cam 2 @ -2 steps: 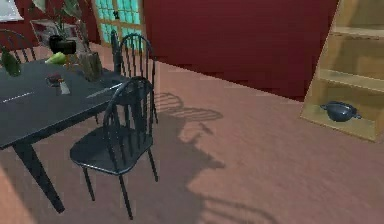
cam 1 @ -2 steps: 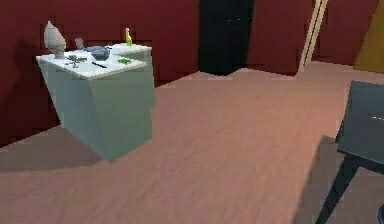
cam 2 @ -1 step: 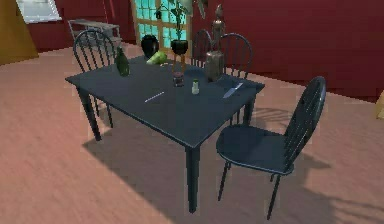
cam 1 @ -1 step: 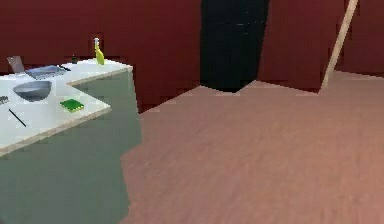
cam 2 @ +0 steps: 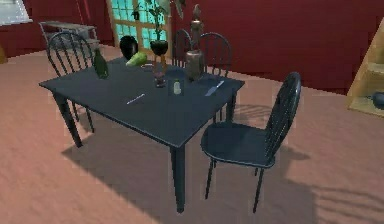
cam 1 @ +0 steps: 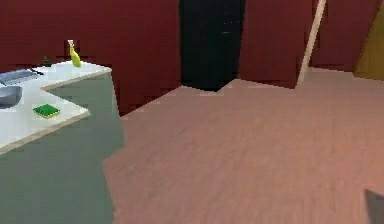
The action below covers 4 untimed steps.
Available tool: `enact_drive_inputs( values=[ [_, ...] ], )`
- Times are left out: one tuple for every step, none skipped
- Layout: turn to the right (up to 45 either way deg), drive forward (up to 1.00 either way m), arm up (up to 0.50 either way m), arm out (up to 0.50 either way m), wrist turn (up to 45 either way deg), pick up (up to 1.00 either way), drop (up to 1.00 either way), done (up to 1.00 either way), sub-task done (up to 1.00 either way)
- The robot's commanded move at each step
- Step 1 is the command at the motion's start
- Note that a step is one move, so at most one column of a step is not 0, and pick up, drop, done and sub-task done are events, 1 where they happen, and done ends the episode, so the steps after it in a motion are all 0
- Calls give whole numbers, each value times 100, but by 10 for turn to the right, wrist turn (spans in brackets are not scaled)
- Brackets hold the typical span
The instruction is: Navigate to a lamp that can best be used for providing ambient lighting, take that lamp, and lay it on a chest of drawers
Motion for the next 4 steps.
enact_drive_inputs(
  values=[
    [0, 25, 0, 0, 0, 0, 0, 0, 0],
    [360, 0, 0, 0, 0, 0, 0, 0, 0],
    [0, 100, 0, 0, 0, 0, 0, 0, 0],
    [30, 0, 0, 0, 0, 0, 0, 0, 0]
  ],
)
